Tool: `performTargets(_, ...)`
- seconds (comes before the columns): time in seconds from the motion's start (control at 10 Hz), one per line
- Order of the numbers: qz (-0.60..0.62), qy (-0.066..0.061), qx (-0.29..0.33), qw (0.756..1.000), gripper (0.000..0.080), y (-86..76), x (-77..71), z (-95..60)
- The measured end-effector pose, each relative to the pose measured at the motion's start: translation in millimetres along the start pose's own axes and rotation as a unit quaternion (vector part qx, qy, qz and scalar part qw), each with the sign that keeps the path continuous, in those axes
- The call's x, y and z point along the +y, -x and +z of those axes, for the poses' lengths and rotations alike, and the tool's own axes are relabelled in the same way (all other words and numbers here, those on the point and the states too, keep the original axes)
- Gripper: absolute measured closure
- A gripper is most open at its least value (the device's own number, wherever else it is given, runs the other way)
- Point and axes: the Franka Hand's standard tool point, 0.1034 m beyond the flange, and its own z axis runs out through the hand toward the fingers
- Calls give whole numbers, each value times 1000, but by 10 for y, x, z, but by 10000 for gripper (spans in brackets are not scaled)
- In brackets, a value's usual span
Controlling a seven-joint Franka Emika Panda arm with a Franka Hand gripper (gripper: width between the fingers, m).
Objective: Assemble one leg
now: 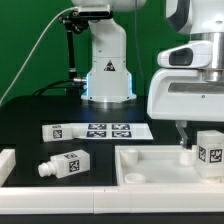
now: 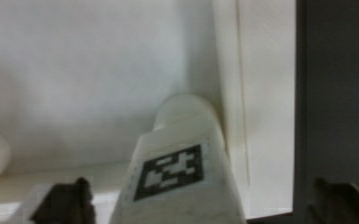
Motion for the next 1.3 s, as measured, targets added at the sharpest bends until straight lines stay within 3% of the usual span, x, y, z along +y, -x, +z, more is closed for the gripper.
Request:
performTargets(0.1, 6, 0, 0, 1000, 362, 1, -1, 1)
performTargets(0.2, 61, -2, -1, 998, 362, 3, -6, 2)
performTargets(0.3, 91, -2, -1, 996, 517, 4, -5, 3)
performTargets(0.6, 240, -7, -1, 971, 515, -9, -2, 15)
performTargets(0.7, 314, -7, -9, 950, 515, -27, 1, 14)
performTargets(1.1, 579, -30, -56, 813, 515, -71, 19, 15)
performTargets(1.2, 613, -30, -59, 788, 515, -72, 16, 16)
performTargets(1.3, 615, -30, -59, 786, 482, -71, 15, 18)
